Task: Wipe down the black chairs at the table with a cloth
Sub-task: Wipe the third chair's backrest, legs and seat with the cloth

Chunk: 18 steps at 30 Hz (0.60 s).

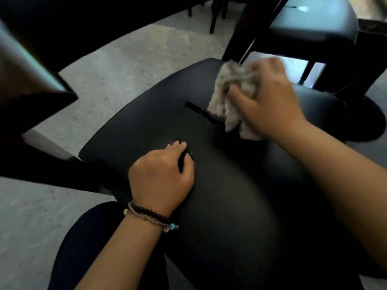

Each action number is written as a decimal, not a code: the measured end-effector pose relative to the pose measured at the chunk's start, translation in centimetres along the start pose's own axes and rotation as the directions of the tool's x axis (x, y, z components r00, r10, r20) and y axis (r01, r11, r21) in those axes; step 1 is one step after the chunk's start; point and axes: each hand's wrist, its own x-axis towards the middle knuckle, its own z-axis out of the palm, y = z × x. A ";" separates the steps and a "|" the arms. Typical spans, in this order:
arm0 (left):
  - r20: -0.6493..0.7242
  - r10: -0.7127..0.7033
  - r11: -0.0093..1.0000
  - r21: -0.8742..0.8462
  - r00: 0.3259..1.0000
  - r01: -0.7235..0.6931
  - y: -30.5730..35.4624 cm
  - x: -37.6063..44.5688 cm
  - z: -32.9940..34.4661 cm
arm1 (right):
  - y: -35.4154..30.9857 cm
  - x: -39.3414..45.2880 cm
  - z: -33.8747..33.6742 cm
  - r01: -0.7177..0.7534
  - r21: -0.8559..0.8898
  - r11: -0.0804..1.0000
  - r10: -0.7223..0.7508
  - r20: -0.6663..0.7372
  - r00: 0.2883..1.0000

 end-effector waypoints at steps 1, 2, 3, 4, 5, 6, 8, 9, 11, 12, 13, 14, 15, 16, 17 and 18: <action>-0.044 -0.013 0.999 -0.039 0.999 0.011 -0.2 0.0 0.2 | 0.7 0.1 1.2 0.013 -0.137 0.991 0.014 0.194 0.981; -0.065 -0.018 0.997 -0.079 0.998 0.013 -0.3 0.1 0.3 | 1.4 -0.1 2.2 0.046 -0.280 0.959 0.059 0.355 0.933; -0.067 -0.020 0.993 -0.117 0.998 0.012 -0.4 0.3 0.5 | 2.1 -0.5 3.1 0.093 -0.363 0.927 0.086 0.447 0.890; -0.047 -0.023 0.989 -0.144 0.999 0.016 -0.4 0.5 0.8 | 2.6 -0.7 3.6 0.127 -0.374 0.919 0.074 0.478 0.875; -0.014 -0.031 0.988 -0.152 0.999 0.028 -0.5 0.7 0.9 | 3.0 -0.6 3.9 0.137 -0.338 0.931 0.040 0.468 0.883; 0.016 -0.045 0.988 -0.145 0.999 0.046 -0.5 0.8 1.1 | 3.2 -0.1 4.1 0.140 -0.296 0.945 0.007 0.445 0.896; 0.036 -0.079 0.986 -0.148 0.996 0.083 -0.5 1.0 1.2 | 3.5 1.5 4.5 0.132 -0.272 0.953 -0.007 0.417 0.909; 0.030 -0.093 0.982 -0.160 0.995 0.096 -0.5 1.0 1.2 | 3.2 2.1 4.8 0.125 -0.276 0.953 -0.001 0.410 0.912; 0.009 -0.122 0.975 -0.188 0.992 0.122 -0.6 0.9 1.3 | 1.9 2.2 5.2 0.147 -0.258 0.955 -0.026 0.420 0.907; 0.000 -0.136 0.970 -0.203 0.991 0.133 -0.6 0.9 1.3 | 1.0 1.4 5.3 0.188 -0.212 0.959 -0.077 0.443 0.893; -0.007 -0.147 0.966 -0.217 0.989 0.142 -0.7 0.9 1.3 | -0.1 0.1 5.2 0.261 -0.134 0.956 -0.172 0.462 0.870; -0.015 -0.159 0.962 -0.227 0.987 0.151 -0.7 0.9 1.3 | -1.0 -1.6 5.1 0.350 -0.039 0.936 -0.293 0.465 0.835; -0.020 -0.169 0.959 -0.233 0.985 0.160 -0.7 0.9 1.4 | -1.7 -3.4 4.8 0.426 0.039 0.904 -0.393 0.469 0.791; -0.024 -0.177 0.957 -0.236 0.984 0.167 -0.7 1.0 1.4 | -2.0 -4.5 4.5 0.482 0.090 0.871 -0.463 0.475 0.748; -0.027 -0.185 0.956 -0.238 0.982 0.173 -0.8 1.1 1.5 | -1.8 -4.2 4.3 0.513 0.122 0.850 -0.501 0.491 0.713; -0.030 -0.192 0.954 -0.240 0.981 0.179 -0.7 1.1 1.6 | -1.3 -3.0 4.4 0.521 0.136 0.843 -0.510 0.512 0.691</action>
